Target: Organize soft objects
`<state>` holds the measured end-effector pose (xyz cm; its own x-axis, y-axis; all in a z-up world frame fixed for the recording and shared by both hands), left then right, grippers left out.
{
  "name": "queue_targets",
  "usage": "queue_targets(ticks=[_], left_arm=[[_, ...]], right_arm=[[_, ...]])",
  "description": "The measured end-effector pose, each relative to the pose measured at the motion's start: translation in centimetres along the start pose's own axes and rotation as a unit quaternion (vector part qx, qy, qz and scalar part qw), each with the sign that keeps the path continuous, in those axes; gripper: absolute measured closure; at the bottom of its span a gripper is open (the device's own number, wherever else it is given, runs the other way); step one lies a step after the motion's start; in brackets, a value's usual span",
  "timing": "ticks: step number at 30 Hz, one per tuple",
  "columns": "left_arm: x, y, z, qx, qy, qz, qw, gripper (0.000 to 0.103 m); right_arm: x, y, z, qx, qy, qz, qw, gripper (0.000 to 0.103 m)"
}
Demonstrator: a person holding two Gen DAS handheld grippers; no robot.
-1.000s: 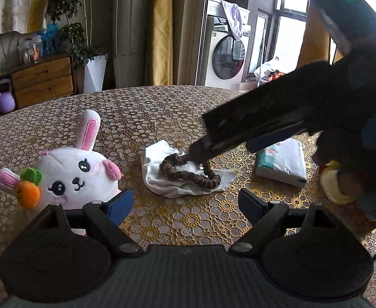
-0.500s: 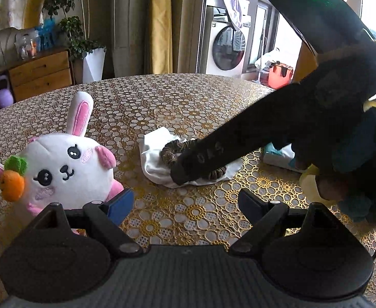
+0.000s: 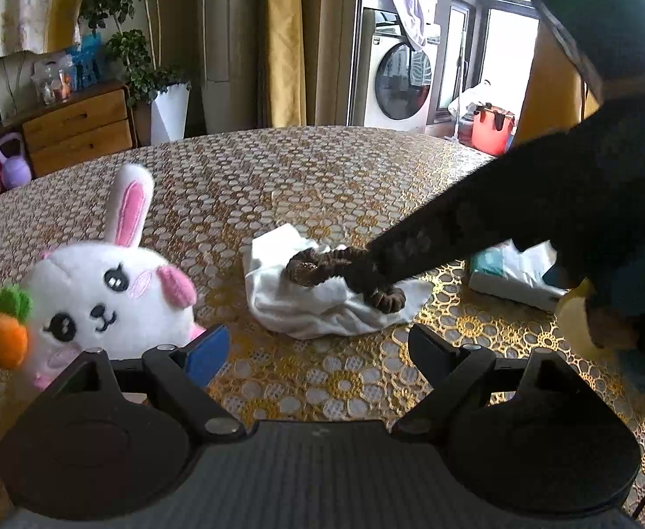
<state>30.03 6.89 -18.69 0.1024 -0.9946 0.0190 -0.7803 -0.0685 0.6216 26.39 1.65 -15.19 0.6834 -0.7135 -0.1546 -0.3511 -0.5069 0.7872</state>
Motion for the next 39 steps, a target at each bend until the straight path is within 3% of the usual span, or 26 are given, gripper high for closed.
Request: queue_targets(ticks=[9,16,24,26,27,29,30,39], left_arm=[[1.5,-2.4,-2.6,0.005,-0.018,-0.011,0.9998,0.014],[1.5,-5.3,-3.0,-0.021,-0.01,-0.018,0.9996,0.014],[1.2,-6.4,-2.4,-0.032,-0.018,-0.034,0.9987,0.046],[1.3,-6.2,-2.3,-0.027,-0.022,-0.031,0.9989,0.058],[1.3,-6.2,-2.3,-0.025,-0.026,-0.032,0.9989,0.069],[1.4,-6.0,-2.3,-0.023,-0.029,-0.034,0.9987,0.076],[1.4,-5.9,-2.3,-0.022,-0.028,-0.033,0.9988,0.085],[1.4,-3.5,-3.0,-0.017,-0.005,-0.012,0.9998,0.09]], right_arm=[[4.5,2.2,-1.5,0.049,-0.063,0.03,0.996,0.096],[6.9,2.5,-0.9,0.056,-0.1,0.032,0.993,0.097],[6.7,2.4,-0.3,0.061,-0.108,0.018,0.992,0.097],[6.6,2.4,-0.1,0.062,-0.11,0.016,0.992,0.097],[6.6,2.5,0.0,0.062,-0.111,0.015,0.992,0.097],[6.5,2.5,0.2,0.061,-0.112,0.015,0.992,0.097],[6.4,2.5,0.3,0.061,-0.113,0.014,0.992,0.097],[5.7,5.4,0.9,0.086,-0.126,0.001,0.988,0.097]])
Point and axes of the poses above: each gripper's, at about its wrist camera, not at the fingertips, and y roughly against the way its jaws point, x to its right, z to its underside, the point moved 8 cm from there along -y, roughly the way its jaws point, and after that the axes turned 1 degree about -z, right-handed, at the moved point
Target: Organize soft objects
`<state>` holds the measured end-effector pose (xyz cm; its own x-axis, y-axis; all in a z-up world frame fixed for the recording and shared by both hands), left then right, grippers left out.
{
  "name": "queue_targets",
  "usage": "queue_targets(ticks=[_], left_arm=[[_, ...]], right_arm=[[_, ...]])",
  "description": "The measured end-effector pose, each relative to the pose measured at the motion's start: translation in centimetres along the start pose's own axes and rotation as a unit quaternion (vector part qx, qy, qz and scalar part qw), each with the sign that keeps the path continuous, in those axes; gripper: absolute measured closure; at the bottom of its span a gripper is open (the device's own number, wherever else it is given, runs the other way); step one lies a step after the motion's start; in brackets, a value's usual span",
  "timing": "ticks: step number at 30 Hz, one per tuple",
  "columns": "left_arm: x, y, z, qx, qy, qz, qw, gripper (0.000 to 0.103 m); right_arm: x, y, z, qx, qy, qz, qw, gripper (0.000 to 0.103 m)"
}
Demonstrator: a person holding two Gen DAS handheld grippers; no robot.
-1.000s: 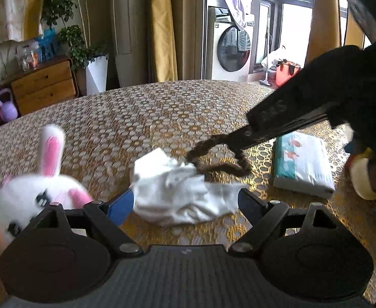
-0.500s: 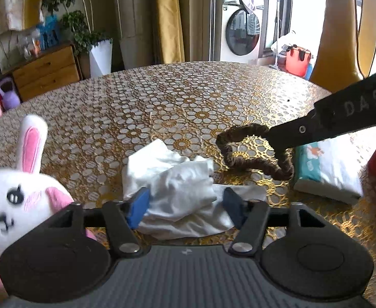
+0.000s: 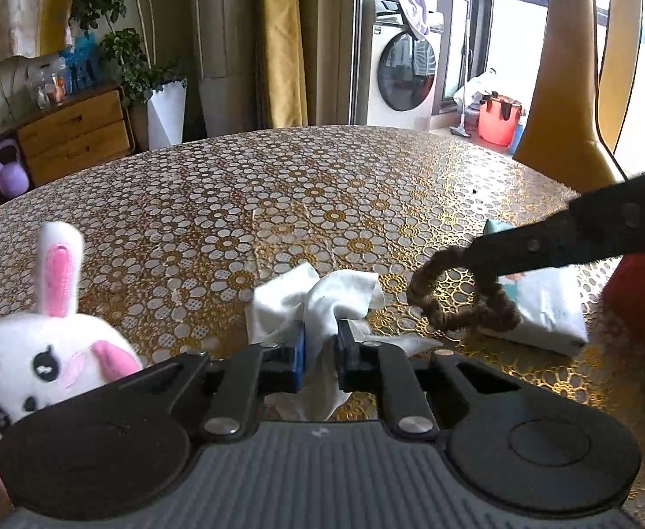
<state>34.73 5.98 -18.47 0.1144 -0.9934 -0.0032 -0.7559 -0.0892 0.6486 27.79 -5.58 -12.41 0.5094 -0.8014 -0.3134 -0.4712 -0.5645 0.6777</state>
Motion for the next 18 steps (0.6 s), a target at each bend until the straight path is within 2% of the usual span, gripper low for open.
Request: queue_targets(ticks=[7,13,18], left_arm=[[0.9,3.5,-0.4,-0.004,0.0,0.031,0.9995,0.09],[1.8,6.4,0.1,-0.021,0.01,0.063,0.9977,0.09],[3.4,9.6,0.0,-0.02,0.0,0.083,0.9963,0.09]], right_arm=[[-0.7,4.6,1.0,0.018,-0.001,0.0,1.0,0.097],[-0.2,9.5,2.1,0.049,-0.009,0.014,0.999,0.097],[0.6,13.8,3.0,0.072,-0.016,0.03,0.997,0.097]])
Point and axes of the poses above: each gripper's, at about its wrist camera, not at the fingertips, and y roughly against the way its jaws point, x to its right, z to its underside, the point moved 8 cm from there along -y, roughly the way its jaws point, and after that the axes turned 1 degree about -z, right-handed, at the moved point
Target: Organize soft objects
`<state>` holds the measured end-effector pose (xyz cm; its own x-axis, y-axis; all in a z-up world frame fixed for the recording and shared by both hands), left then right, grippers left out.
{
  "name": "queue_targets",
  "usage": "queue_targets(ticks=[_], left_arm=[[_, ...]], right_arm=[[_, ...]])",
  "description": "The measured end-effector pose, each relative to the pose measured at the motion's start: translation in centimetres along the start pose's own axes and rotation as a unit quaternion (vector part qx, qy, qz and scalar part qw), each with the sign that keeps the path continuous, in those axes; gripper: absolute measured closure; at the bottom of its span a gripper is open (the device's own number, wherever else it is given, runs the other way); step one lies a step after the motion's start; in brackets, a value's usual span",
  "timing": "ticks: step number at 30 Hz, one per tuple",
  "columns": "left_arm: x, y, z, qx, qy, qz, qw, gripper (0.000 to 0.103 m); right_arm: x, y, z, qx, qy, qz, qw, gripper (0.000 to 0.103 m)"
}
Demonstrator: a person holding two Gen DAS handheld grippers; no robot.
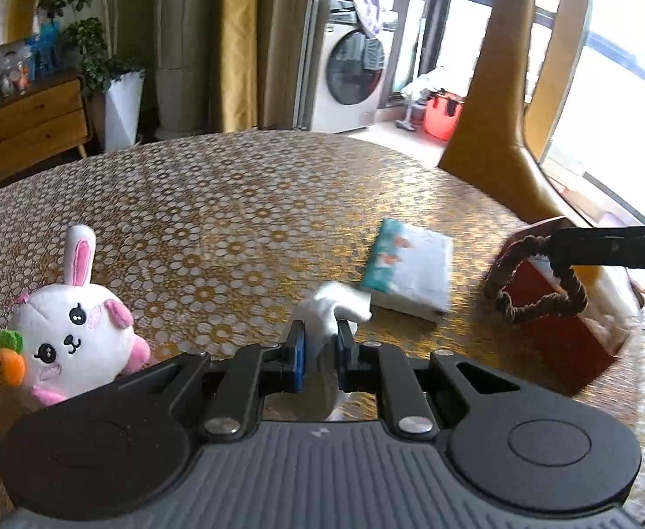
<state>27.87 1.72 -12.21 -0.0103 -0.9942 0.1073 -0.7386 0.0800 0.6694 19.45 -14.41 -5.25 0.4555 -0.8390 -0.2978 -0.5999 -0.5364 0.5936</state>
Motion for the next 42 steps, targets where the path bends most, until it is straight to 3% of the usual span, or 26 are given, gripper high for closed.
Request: queue_targets(ticks=[10,17,30,32,34,35,39,42], left_arm=[[6.2,4.6,-1.2,0.018,-0.037,0.043,0.9982,0.09],[10.4,6.4,-2.5,0.034,-0.072,0.071,0.9943,0.09],[8.1,1.8,2.4,-0.067,-0.055,0.057,0.9946,0.088],[7.8,1.1,3.2,-0.082,-0.048,0.062,0.9935,0.077],[7.7,0.5,4.0,-0.097,-0.039,0.074,0.9917,0.041],[7.7,0.4,4.3,-0.097,-0.038,0.078,0.9914,0.034],[8.0,-0.5,5.3,-0.104,-0.051,0.067,0.991,0.031],[8.0,-1.4,6.2,-0.114,-0.055,0.064,0.9899,0.022]], right_arm=[[3.2,7.9,0.2,0.056,-0.023,0.039,0.997,0.097],[5.9,11.3,0.6,0.079,-0.034,0.064,0.994,0.097],[8.5,11.7,2.9,0.077,-0.057,0.066,0.993,0.097],[8.8,11.8,3.2,0.076,-0.061,0.068,0.993,0.097],[9.1,11.9,3.4,0.075,-0.065,0.069,0.993,0.097],[9.2,12.0,3.6,0.075,-0.067,0.07,0.992,0.097],[9.5,12.0,4.2,0.071,-0.071,0.072,0.992,0.097],[9.7,11.9,4.5,0.067,-0.073,0.073,0.992,0.097]])
Point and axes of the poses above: each gripper's, at about its wrist camera, not at the fingertips, and y roughly against the way its jaws point, x to its right, z to its underside, the point moved 8 cm from there along -y, roughly the way its jaws point, and after that the axes turned 1 degree about -z, right-handed, at the moved point
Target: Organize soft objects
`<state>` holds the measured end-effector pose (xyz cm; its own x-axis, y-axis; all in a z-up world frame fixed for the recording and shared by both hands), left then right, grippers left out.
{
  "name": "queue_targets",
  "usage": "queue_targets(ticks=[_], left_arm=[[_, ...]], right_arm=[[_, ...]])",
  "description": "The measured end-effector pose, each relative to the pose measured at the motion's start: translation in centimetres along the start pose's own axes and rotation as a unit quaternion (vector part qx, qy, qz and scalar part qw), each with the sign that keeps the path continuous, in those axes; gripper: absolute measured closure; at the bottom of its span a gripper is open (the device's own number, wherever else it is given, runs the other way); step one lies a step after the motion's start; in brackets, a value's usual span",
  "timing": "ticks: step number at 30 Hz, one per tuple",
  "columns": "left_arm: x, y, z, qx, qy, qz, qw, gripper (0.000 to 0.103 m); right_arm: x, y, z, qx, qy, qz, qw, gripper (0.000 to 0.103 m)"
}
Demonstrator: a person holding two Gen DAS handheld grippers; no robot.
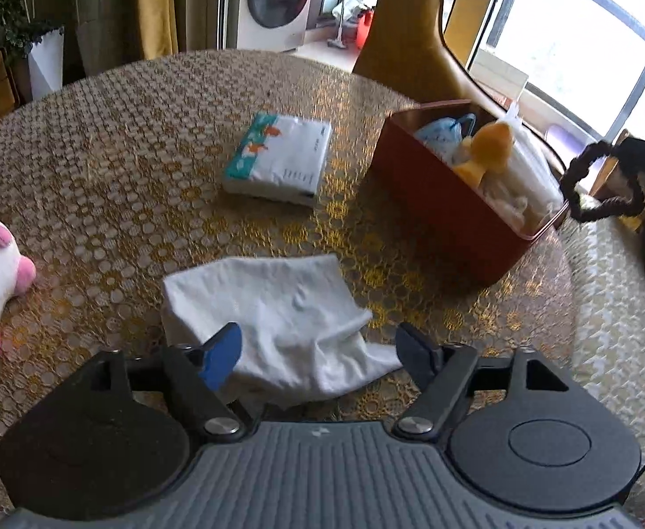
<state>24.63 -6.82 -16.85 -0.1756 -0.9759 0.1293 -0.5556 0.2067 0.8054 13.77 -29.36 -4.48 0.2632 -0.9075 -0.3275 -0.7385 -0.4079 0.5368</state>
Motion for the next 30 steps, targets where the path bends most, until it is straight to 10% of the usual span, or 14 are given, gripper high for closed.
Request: queue_targets(ticks=[17,30], left_arm=[[-0.4,-4.1,1.4,-0.009,-0.016,-0.061,0.998,0.021],[-0.2,-3.3,1.3,0.005,-0.028,-0.082,0.9962,0.086]], right_arm=[[1.1,-1.1,0.6,-0.015,-0.01,0.011,1.0,0.097],[0.7,-1.4,0.9,-0.019,-0.01,0.013,1.0,0.097]])
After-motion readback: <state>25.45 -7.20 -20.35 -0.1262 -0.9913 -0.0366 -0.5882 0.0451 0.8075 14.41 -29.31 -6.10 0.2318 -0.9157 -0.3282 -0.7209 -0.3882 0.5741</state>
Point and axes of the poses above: each gripper's, at about its wrist camera, not at the fingertips, and y roughly against the way its jaws point, x to its right, z to its underside, the point moved 8 cm from there along -y, roughly the way its jaws point, and after that the axes turned 1 degree about -z, right-handed, at the moved point
